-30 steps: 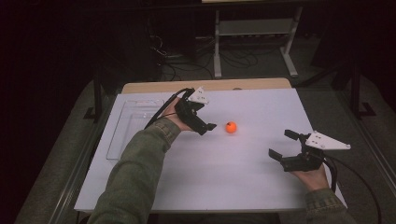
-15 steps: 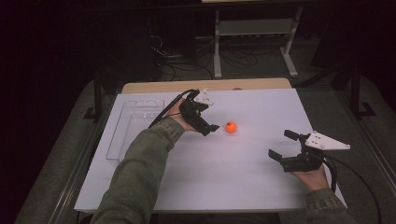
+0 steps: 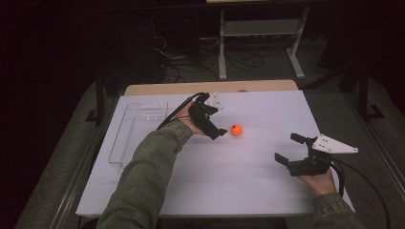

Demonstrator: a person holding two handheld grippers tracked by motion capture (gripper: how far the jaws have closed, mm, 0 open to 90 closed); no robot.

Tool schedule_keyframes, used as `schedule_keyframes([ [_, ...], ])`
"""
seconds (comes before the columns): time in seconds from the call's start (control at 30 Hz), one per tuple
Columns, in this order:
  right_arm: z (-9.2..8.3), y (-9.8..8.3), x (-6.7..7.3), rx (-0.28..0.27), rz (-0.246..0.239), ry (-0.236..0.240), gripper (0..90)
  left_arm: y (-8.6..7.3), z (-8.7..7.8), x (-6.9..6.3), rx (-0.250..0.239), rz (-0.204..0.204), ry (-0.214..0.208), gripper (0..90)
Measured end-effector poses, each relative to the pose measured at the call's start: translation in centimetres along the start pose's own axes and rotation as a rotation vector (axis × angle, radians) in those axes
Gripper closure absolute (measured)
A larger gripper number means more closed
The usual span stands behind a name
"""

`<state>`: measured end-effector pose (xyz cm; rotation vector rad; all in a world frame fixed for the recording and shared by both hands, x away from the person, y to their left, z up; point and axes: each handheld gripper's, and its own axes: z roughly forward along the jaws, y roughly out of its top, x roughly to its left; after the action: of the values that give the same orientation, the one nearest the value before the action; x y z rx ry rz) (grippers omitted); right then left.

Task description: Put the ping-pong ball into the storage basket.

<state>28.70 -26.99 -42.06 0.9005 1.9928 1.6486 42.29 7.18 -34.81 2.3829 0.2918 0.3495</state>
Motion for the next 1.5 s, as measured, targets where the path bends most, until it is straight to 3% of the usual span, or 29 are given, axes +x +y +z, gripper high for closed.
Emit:
schedule_keyframes([
  [0.8,0.0,-0.1,0.0,0.005,0.000,0.002,0.0,0.2,3.1,0.1,0.022,0.020,-0.044,0.0],
  [1.5,-0.1,-0.2,0.0,0.005,0.001,-0.002,0.0,0.2,4.7,0.3,0.028,0.022,-0.054,0.0],
])
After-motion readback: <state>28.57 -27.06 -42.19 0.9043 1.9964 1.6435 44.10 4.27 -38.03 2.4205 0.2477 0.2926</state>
